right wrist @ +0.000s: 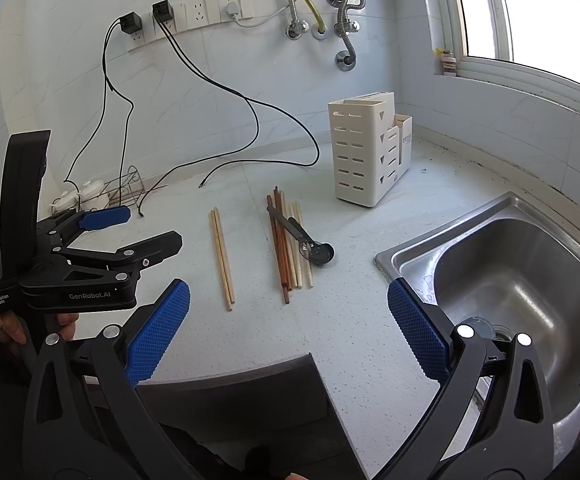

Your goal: Organize utensils

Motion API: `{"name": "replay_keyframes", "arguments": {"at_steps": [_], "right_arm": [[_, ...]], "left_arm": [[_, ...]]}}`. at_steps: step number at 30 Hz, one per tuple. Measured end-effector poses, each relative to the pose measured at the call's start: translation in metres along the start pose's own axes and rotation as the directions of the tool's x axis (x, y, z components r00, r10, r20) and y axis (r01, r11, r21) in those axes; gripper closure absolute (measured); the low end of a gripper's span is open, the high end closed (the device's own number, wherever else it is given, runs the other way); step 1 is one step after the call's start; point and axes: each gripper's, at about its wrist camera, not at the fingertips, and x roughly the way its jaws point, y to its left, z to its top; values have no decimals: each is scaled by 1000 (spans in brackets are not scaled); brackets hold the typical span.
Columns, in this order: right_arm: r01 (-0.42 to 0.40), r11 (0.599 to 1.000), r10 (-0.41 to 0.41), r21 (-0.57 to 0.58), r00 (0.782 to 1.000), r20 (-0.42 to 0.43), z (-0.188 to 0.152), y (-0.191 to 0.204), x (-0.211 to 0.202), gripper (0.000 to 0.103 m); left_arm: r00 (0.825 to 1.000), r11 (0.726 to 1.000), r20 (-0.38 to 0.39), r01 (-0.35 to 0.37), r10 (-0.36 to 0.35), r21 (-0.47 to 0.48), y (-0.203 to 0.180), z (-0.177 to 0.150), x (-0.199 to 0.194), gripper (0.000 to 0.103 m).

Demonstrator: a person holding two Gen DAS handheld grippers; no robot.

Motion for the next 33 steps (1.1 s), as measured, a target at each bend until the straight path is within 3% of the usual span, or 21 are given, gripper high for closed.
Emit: {"name": "replay_keyframes", "arguments": {"at_steps": [33], "right_arm": [[9, 1000, -9, -4, 1000, -17, 4, 7, 10, 8]], "left_arm": [[1000, 1000, 1, -5, 5, -3, 10, 0, 3, 5]]}}
